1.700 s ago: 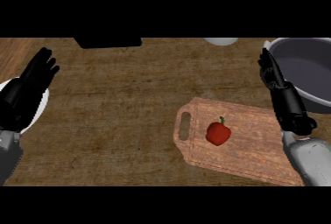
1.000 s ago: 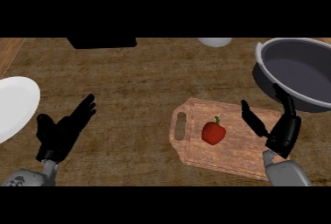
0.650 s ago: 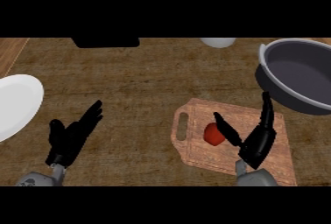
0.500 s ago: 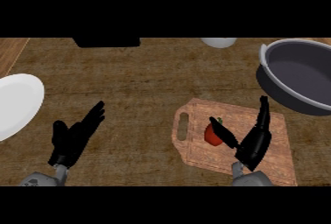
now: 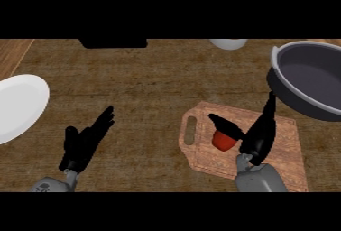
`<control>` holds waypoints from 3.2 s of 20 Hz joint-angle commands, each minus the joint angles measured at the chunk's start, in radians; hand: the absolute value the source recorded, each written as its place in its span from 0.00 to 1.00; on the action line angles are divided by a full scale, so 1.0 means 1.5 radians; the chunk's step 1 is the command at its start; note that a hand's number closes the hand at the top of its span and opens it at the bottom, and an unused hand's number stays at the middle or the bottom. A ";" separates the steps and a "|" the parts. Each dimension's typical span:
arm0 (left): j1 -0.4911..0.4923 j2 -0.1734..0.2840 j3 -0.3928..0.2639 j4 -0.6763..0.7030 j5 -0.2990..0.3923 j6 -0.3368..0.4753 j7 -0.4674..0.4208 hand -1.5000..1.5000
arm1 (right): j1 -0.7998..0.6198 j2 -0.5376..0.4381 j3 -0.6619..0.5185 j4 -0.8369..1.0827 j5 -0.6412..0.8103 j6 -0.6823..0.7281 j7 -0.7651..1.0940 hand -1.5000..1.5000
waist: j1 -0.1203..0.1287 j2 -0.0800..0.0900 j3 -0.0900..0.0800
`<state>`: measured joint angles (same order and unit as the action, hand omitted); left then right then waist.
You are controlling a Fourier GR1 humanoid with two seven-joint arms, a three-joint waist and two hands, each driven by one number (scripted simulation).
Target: Pick the bell pepper from the cutting board and place it in the pot
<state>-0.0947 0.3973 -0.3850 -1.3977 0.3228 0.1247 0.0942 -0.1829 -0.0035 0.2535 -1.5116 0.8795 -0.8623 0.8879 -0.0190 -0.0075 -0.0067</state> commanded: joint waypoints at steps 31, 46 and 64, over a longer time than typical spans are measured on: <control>-0.003 -0.068 0.078 0.011 -0.071 -0.075 0.022 0.50 | 0.180 0.002 0.112 -0.092 -0.203 -0.085 -0.131 0.00 | 0.014 0.005 0.005; 0.001 -0.119 0.096 0.050 -0.128 -0.079 -0.007 0.50 | 0.139 0.002 0.073 0.180 -0.550 -0.079 -0.565 1.00 | 0.013 0.006 0.005; -0.012 -0.114 0.121 0.059 -0.118 -0.103 0.005 0.50 | 0.119 -0.380 -0.002 0.160 -0.785 0.390 -0.803 1.00 | 0.008 0.007 0.013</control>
<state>-0.1202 0.2309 -0.2047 -1.3118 0.1409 -0.0300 0.1025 -0.0042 -0.4217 0.2877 -1.2810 -0.2630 -0.4579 -0.2740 -0.0001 -0.0026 0.0057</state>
